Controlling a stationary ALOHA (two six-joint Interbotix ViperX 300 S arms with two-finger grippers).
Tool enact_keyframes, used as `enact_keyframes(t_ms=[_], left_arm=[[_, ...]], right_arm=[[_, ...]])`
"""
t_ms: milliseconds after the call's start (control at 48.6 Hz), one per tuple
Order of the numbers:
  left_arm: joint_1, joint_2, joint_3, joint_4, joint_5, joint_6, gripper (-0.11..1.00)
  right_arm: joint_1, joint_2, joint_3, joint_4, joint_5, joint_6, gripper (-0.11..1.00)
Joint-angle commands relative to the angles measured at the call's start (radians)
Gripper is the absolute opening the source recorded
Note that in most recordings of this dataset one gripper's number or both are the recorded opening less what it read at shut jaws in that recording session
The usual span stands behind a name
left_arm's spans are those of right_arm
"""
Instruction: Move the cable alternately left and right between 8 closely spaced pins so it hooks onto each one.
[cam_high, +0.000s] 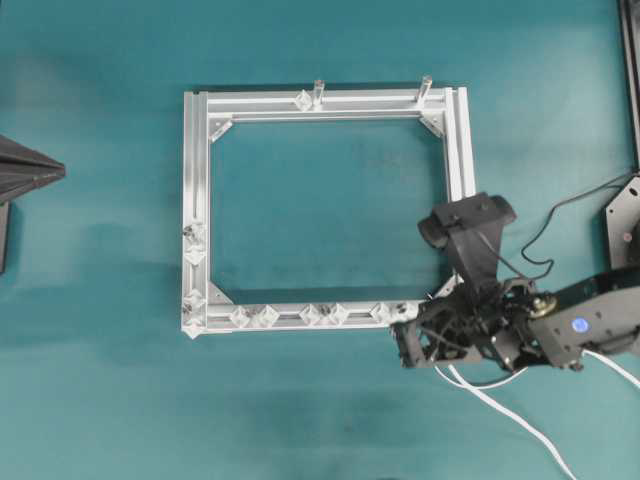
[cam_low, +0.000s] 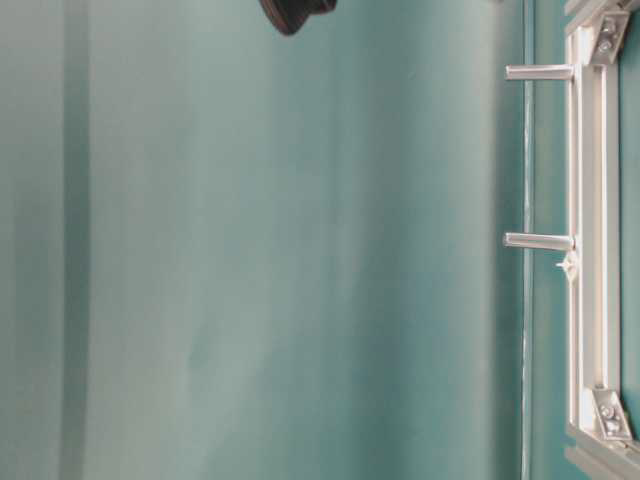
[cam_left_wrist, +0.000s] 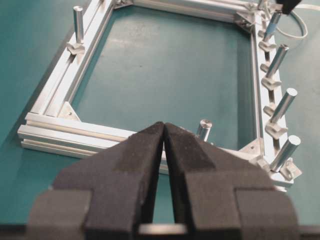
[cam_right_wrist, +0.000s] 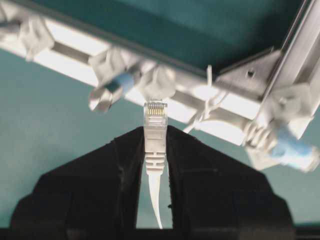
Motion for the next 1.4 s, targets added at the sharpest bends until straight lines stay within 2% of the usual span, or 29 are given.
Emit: enact_keyframes(t_ms=[0,988,1193,1379], left_arm=[[-0.002,0.011,-0.012,0.003,-0.003,0.002,0.12],[-0.002,0.012,-0.006,0.003,-0.005,0.002,0.12],[-0.002,0.011,-0.006,0.002,-0.005,0.002,0.12],[-0.002,0.011,-0.006,0.003,-0.005,0.002,0.12]], right_arm=[[-0.006,-0.025,0.005,-0.005,-0.003,0.005,0.16],[-0.044,-0.025,0.020,-0.005,-0.005,0.005,0.15],[-0.095,-0.037,0.031,-0.003,-0.005,-0.021,0.15],[-0.181,-0.066,0.058,-0.005,-0.006,-0.114,0.16]])
